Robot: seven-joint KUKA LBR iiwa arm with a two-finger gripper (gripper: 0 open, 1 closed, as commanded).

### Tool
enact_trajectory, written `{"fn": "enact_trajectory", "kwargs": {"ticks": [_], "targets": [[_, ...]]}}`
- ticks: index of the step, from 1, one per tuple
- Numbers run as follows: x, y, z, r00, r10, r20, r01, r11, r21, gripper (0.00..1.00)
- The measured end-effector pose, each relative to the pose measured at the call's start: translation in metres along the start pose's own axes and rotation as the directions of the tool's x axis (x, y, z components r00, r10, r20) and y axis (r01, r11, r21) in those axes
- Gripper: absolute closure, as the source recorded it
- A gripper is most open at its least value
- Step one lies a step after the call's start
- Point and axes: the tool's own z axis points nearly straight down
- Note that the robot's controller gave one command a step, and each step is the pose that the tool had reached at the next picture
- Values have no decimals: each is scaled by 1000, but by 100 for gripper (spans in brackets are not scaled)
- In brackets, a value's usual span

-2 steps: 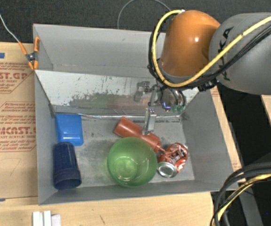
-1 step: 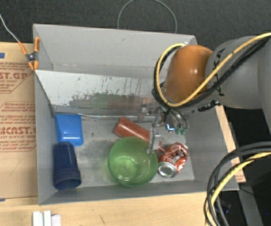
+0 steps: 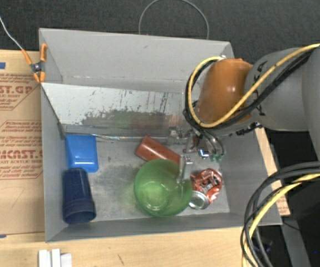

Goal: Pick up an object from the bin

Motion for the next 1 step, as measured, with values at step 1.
{"fn": "enact_trajectory", "kwargs": {"ticks": [1], "targets": [[3,-22,30,999,41,3,-41,999,-1,0]]}}
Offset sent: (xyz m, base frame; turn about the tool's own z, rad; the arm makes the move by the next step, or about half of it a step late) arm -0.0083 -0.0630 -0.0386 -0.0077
